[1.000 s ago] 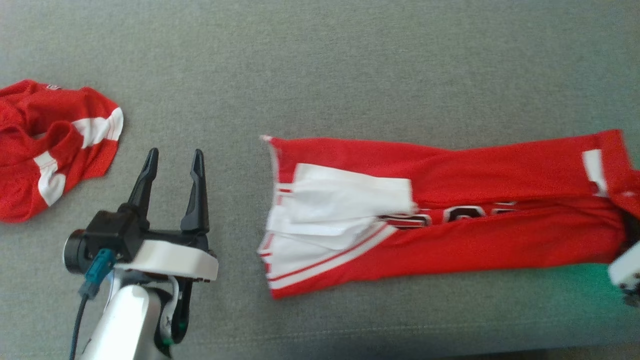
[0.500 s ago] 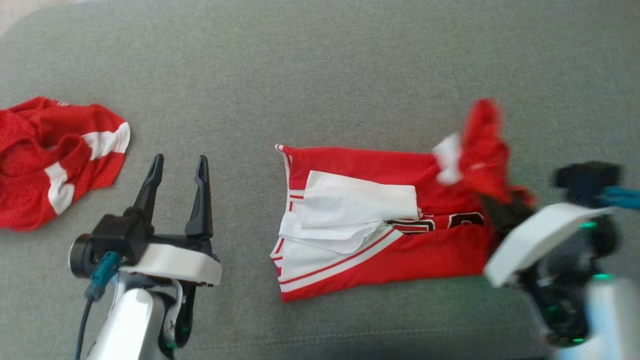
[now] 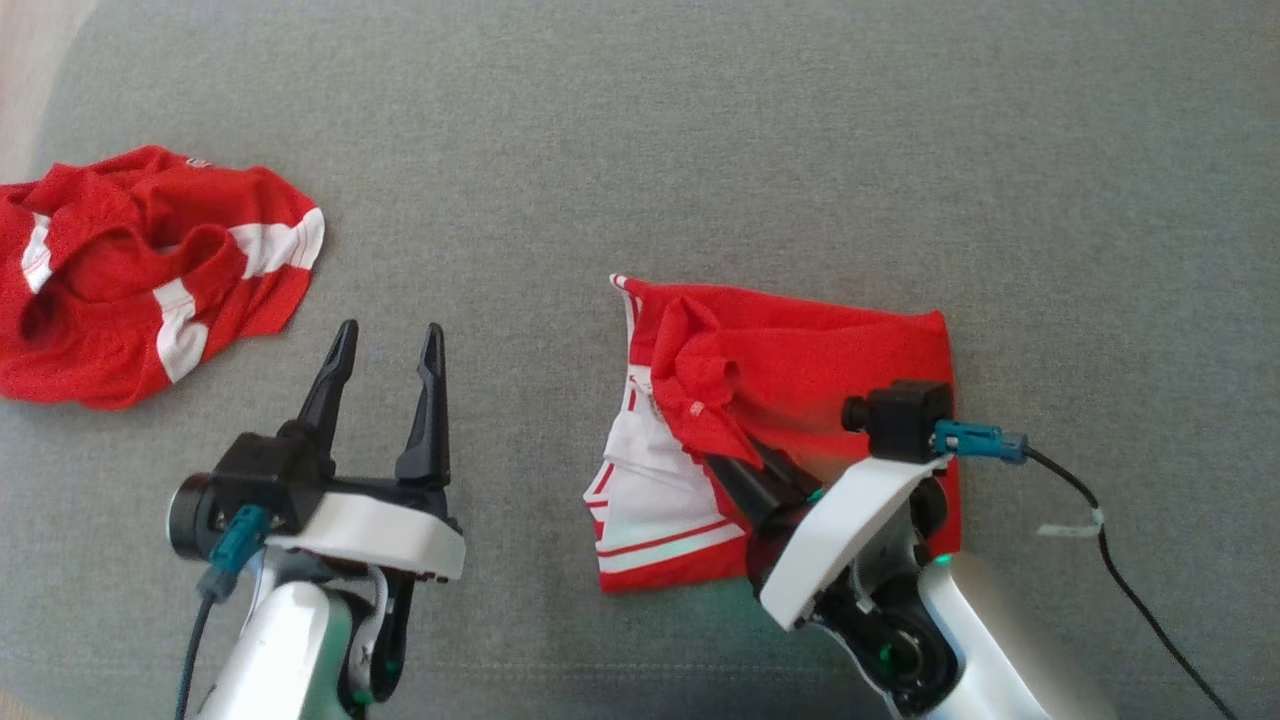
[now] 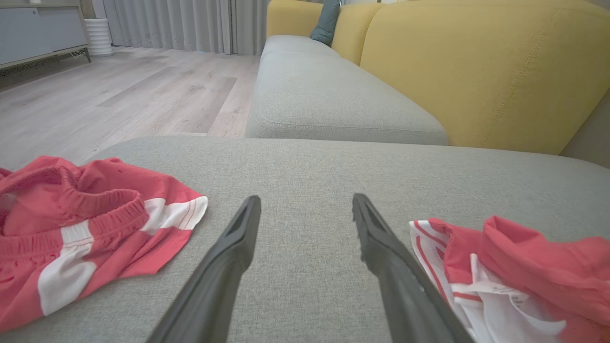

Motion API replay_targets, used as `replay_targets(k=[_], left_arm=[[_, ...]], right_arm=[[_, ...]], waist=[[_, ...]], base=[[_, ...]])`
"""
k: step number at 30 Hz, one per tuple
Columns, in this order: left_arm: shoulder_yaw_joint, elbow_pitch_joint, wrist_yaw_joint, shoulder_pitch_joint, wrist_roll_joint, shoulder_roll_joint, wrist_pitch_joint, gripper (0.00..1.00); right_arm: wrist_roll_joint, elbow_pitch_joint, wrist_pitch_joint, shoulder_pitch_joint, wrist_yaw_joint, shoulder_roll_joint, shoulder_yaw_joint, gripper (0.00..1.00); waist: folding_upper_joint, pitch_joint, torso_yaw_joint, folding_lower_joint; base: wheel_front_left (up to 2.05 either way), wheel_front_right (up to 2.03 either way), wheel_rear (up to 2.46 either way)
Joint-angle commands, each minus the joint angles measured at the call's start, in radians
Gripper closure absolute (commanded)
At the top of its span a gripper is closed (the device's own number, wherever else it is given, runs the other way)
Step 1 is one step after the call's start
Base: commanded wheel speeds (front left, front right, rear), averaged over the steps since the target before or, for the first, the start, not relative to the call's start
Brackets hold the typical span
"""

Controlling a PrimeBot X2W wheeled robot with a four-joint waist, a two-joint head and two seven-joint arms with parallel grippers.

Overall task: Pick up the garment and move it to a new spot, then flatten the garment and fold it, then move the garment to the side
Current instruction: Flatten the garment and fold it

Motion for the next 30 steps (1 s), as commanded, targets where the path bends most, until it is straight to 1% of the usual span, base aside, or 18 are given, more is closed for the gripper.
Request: replay_targets(k=[1, 5, 6, 7, 8, 10, 13, 16, 18, 20, 25, 30], left_arm=[[0.034, -0.027, -0.003, -0.026, 0.002, 0.005, -0.012, 0.0], [0.04, -0.028, -0.002, -0.027, 0.004, 0.001, -0.012, 0.0], [0.042, -0.029, -0.002, -0.026, 0.004, 0.0, -0.012, 0.0], [0.043, -0.029, -0.003, -0.026, 0.005, 0.0, -0.012, 0.0], [0.045, -0.029, -0.003, -0.027, 0.006, -0.001, -0.012, 0.0], [0.048, -0.027, -0.004, -0.029, 0.007, -0.001, -0.012, 0.0], [0.055, -0.027, -0.003, -0.029, 0.009, -0.001, -0.012, 0.0], [0.063, -0.027, -0.002, -0.027, 0.011, 0.001, -0.012, 0.0], [0.068, -0.027, -0.001, -0.024, 0.013, 0.002, -0.012, 0.0], [0.071, -0.03, 0.003, -0.019, 0.015, 0.003, -0.012, 0.0], [0.083, -0.036, 0.008, -0.013, 0.019, 0.011, -0.012, 0.0], [0.093, -0.046, 0.015, 0.0, 0.021, 0.021, -0.012, 0.0]], right_arm=[[0.005, -0.024, -0.016, -0.026, -0.001, 0.01, 0.021, 1.0], [0.006, 0.04, -0.072, -0.063, -0.001, 0.01, 0.031, 1.0], [0.004, 0.05, -0.083, -0.071, -0.001, 0.01, 0.038, 0.64], [0.007, 0.058, -0.092, -0.077, -0.001, 0.01, 0.047, 0.16], [0.004, 0.061, -0.103, -0.085, -0.001, 0.01, 0.059, 0.0], [-0.006, 0.051, -0.132, -0.099, -0.001, 0.01, 0.084, 0.0], [-0.053, 0.017, -0.177, -0.116, -0.001, 0.01, 0.101, 0.0], [-0.102, -0.04, -0.208, -0.122, -0.001, 0.01, 0.087, 0.0], [-0.14, -0.083, -0.23, -0.118, -0.001, -0.001, 0.053, 0.0], [-0.19, -0.125, -0.252, -0.108, -0.001, -0.024, -0.006, 0.0], [-0.319, -0.193, -0.268, -0.051, -0.001, -0.088, -0.212, 0.0], [-0.39, -0.224, -0.268, 0.035, -0.001, -0.135, -0.391, 0.0]], waist=[[0.0, 0.003, 0.002, 0.0], [0.0, 0.009, 0.003, 0.0], [0.0, 0.01, 0.002, 0.0], [0.0, 0.011, 0.002, 0.0], [0.0, 0.012, 0.001, 0.0], [0.0, 0.012, -0.002, 0.0], [0.0, 0.011, -0.008, 0.0], [0.0, 0.01, -0.017, 0.0], [0.0, 0.007, -0.024, 0.0], [0.0, 0.005, -0.029, 0.0], [0.0, -0.002, -0.043, 0.0], [0.0, -0.018, -0.054, 0.0]], base=[[0.0, 0.0, 0.0], [0.0, 0.0, 0.0], [0.0, 0.0, 0.0], [0.0, 0.0, 0.0], [0.0, 0.0, 0.0], [0.0, 0.0, 0.0], [0.0, 0.0, 0.0], [0.0, 0.0, 0.0], [0.0, 0.0, 0.0], [0.0, 0.0, 0.0], [0.0, 0.0, 0.0], [0.0, 0.0, 0.0]])
